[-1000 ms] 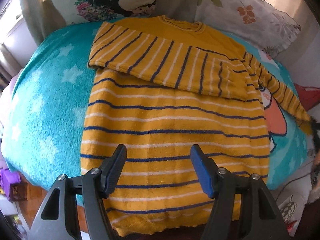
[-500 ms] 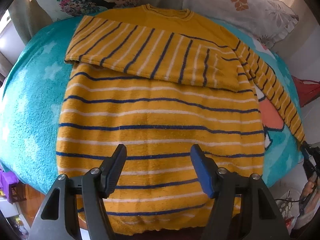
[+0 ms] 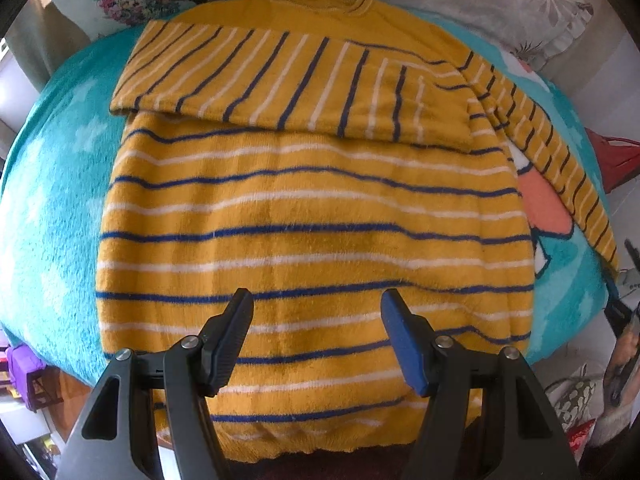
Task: Fold small clothes
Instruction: 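Grasp the cuff of the other sleeve with the right tool, then fold the held sleeve across the chest over the first sleeve, open the right tool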
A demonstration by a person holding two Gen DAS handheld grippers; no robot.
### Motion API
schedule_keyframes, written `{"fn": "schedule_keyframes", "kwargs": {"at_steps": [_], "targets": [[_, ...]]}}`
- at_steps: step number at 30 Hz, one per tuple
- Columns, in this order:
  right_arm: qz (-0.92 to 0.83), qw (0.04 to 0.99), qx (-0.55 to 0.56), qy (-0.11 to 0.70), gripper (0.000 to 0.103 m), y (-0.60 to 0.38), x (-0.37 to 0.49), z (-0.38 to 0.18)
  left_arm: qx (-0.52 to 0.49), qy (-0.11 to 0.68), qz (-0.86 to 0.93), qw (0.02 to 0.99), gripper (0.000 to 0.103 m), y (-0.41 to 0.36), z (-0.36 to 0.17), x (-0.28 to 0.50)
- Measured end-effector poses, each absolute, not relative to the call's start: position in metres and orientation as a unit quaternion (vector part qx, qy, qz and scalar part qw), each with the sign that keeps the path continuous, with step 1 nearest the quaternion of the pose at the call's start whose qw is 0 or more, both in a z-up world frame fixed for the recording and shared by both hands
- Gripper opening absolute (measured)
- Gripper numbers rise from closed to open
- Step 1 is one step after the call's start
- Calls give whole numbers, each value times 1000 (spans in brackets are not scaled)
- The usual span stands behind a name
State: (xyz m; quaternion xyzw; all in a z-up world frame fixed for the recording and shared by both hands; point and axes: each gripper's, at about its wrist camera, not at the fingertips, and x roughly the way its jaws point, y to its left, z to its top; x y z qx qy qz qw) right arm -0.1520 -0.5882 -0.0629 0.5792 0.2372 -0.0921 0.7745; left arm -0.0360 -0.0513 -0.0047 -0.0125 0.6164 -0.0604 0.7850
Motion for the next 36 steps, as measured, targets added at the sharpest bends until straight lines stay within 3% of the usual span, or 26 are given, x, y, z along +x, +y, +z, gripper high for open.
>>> {"fn": "schedule_keyframes", "kwargs": {"at_steps": [1,2,3,4,5,8,15,21,26,32,36], "targets": [[-102,770,584,238,70,-593,-147,-64,-11,619,-59,783,65,-51,-6,-38],[-110,766,585,243,62,-596,-143,-66,-8,622,-57,781,65,-51,-7,-40],[-118,762,584,253,50,-599,-138,-68,-6,623,-55,780,65,-51,-7,-42],[-124,761,581,262,23,-601,-134,-70,-4,623,-53,780,65,-49,-7,-45],[-129,762,572,275,12,-602,-129,-69,-5,623,-50,781,65,-45,-6,-48],[-155,801,492,304,7,-592,-112,-42,-24,619,-43,784,65,-28,-5,-53],[-64,907,255,330,6,-467,-28,67,-84,598,-37,796,65,28,-3,-58],[60,932,130,332,6,-290,50,110,-135,573,-13,808,65,105,5,-66],[154,914,69,370,6,-140,94,89,-148,560,24,815,66,170,4,-77],[190,876,-61,439,6,6,116,15,-177,572,55,799,66,233,-14,-89],[189,860,-119,459,15,47,103,-20,-190,575,64,793,66,262,-22,-94]]}}
